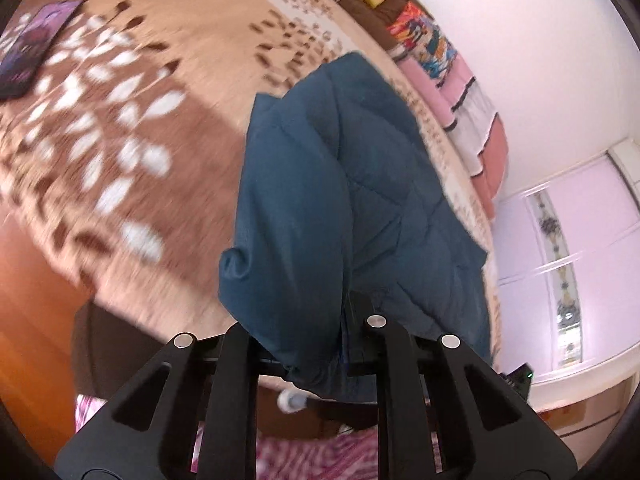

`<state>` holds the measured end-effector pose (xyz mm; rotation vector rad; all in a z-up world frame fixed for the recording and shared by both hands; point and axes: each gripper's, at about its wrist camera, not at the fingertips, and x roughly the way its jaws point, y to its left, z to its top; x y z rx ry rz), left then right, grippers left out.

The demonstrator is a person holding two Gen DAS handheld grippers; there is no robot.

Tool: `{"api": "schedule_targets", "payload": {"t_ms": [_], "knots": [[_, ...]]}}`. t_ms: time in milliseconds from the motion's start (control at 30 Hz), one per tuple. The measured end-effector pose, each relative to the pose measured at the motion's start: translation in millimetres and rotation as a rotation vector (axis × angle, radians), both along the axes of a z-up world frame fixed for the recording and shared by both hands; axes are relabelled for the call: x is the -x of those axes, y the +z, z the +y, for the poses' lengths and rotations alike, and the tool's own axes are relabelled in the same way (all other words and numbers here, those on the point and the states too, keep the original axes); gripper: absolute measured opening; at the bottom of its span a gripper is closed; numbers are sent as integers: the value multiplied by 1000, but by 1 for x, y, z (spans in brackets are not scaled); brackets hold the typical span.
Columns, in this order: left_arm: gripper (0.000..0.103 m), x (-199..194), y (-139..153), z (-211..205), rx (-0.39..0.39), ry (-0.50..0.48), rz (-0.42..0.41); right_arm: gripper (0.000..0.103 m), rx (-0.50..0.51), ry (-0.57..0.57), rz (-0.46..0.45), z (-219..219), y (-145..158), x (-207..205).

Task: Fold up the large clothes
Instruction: 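Grasp the folded jacket edge with both tools and fold it again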

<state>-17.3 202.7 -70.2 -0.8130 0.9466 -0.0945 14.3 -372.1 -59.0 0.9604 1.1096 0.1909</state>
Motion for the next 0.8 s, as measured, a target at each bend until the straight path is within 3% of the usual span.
{"api": "schedule_targets", "payload": {"t_ms": [200,267,467,633,700,800], "knots": [[28,-4,-3,-14,-167,22,27,37,196,49,43,15,1,-3],[41,-6,-2,-17,-215,30,31,42,284,86,39,22,12,-1],[63,-4,-4,-28,-329,44,38,43,506,137,3,35,39,22],[73,-5,-5,-31,-365,39,46,46,748,178,-120,60,69,38],[77,-6,-6,-32,-391,41,56,61,776,205,-186,76,84,37],[82,-7,-7,-32,-416,48,63,64,792,268,-291,109,99,25]]}}
